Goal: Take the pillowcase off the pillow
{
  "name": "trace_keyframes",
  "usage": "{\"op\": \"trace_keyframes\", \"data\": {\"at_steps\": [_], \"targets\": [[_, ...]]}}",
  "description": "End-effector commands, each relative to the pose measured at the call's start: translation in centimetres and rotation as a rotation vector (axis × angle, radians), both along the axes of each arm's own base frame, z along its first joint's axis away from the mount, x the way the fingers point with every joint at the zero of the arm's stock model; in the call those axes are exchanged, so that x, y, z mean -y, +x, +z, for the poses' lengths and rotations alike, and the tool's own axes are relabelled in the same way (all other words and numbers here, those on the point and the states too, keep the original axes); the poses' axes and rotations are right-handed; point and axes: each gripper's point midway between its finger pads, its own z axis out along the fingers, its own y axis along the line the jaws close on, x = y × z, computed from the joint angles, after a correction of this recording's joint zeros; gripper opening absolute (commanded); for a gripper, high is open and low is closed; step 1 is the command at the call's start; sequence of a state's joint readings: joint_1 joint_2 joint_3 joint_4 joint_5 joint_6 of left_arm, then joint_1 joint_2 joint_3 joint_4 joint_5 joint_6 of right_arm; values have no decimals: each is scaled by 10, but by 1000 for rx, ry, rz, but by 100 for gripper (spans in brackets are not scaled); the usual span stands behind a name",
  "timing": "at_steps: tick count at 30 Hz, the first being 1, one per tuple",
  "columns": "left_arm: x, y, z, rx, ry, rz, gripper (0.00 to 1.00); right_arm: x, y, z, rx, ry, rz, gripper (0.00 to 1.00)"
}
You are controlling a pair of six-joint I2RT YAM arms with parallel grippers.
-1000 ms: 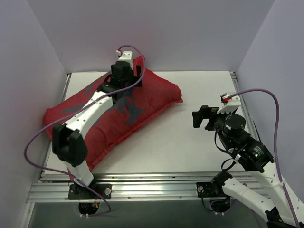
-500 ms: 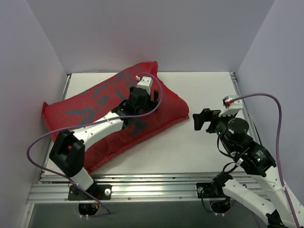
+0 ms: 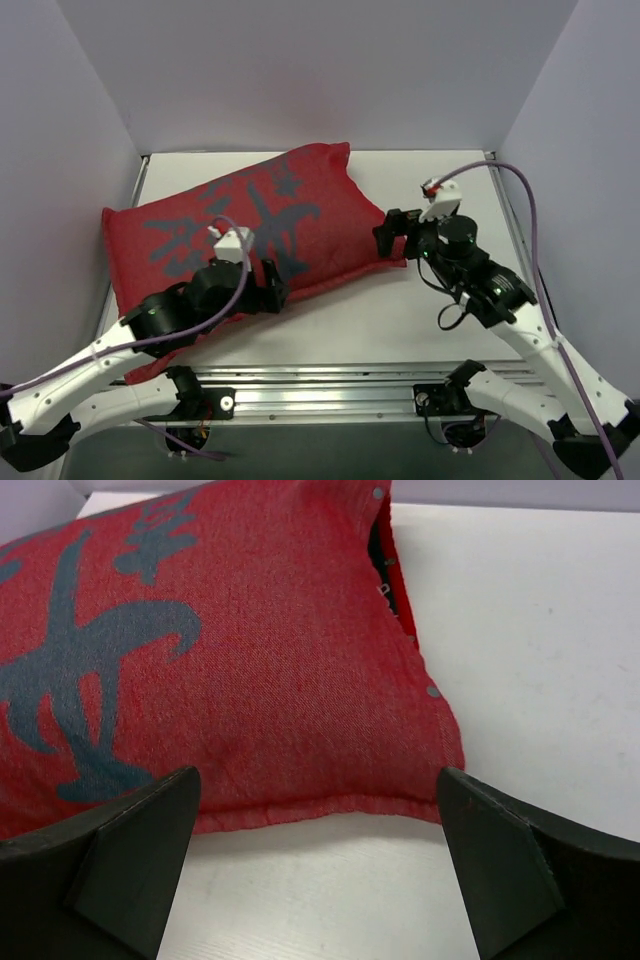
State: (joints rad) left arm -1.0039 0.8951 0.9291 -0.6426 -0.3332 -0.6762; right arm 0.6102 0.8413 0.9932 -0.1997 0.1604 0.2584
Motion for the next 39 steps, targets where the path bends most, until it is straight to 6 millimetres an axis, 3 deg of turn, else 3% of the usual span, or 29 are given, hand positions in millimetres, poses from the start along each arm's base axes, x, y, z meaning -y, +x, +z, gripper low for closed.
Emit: {"op": "trace_keyframes", "data": {"at_steps": [1,2,5,6,8,9,10,12,15,17,19,20,22,23,24,25,27,28,29,30,31,32,33,34,36,37,39], "targets": [[-65,7,28,30,24,286,94,-35,25,25,64,39,89,100],[-74,10,42,54,14,331,94,-39,34,21,55,25,86,100],[-102,23,46,64,66,451,94,-56,68,9,23,-33,93,100],[-114,33,48,63,73,505,94,-59,88,-12,-38,-53,111,100],[-119,39,41,25,81,522,94,-62,110,-8,-65,0,137,100],[-123,43,36,15,87,543,94,-68,116,-12,-89,32,190,100],[-133,47,31,3,93,583,94,-65,135,-21,-101,48,172,100],[-141,51,24,-10,94,632,94,-74,146,-26,-114,68,195,100],[-151,54,7,-22,107,688,94,-104,159,-68,-203,95,319,100],[-157,56,-7,-41,124,714,94,-120,153,-84,-251,118,408,100],[-159,61,-15,-46,131,723,94,-136,141,-109,-320,115,484,91],[-164,65,-20,-57,141,742,94,-139,134,-118,-339,109,502,72],[-162,73,-23,-58,139,734,94,-141,115,-137,-375,89,504,42],[-164,81,-25,-54,141,749,94,-148,100,-142,-384,78,521,15],[-165,86,-25,-47,151,747,94,-143,81,-149,-397,69,517,4],[-164,94,-29,-52,164,748,94,-144,70,-151,-407,65,514,0],[-167,115,-24,-22,148,758,94,-147,30,-150,-411,46,539,0],[-165,124,-31,-48,156,749,94,-148,17,-150,-413,46,547,0],[-162,139,-20,-16,121,748,94,-156,-1,-147,-418,54,557,0],[-164,149,-19,-11,118,752,94,-155,-17,-133,-395,72,566,0],[-160,159,-26,-29,124,737,94,-154,-32,-140,-418,71,568,0],[-156,175,-12,18,100,730,94,-155,-44,-124,-405,116,566,0],[-154,183,-10,28,97,725,94,-161,-59,-120,-394,120,574,0],[-150,194,-16,18,110,716,94,-160,-68,-124,-401,127,568,0],[-141,214,-3,53,75,693,94,-162,-78,-114,-383,179,569,0],[-139,223,-9,41,83,688,94,-162,-79,-116,-383,183,564,0],[-136,240,3,79,67,678,94,-160,-72,-128,-395,154,522,0]]}}
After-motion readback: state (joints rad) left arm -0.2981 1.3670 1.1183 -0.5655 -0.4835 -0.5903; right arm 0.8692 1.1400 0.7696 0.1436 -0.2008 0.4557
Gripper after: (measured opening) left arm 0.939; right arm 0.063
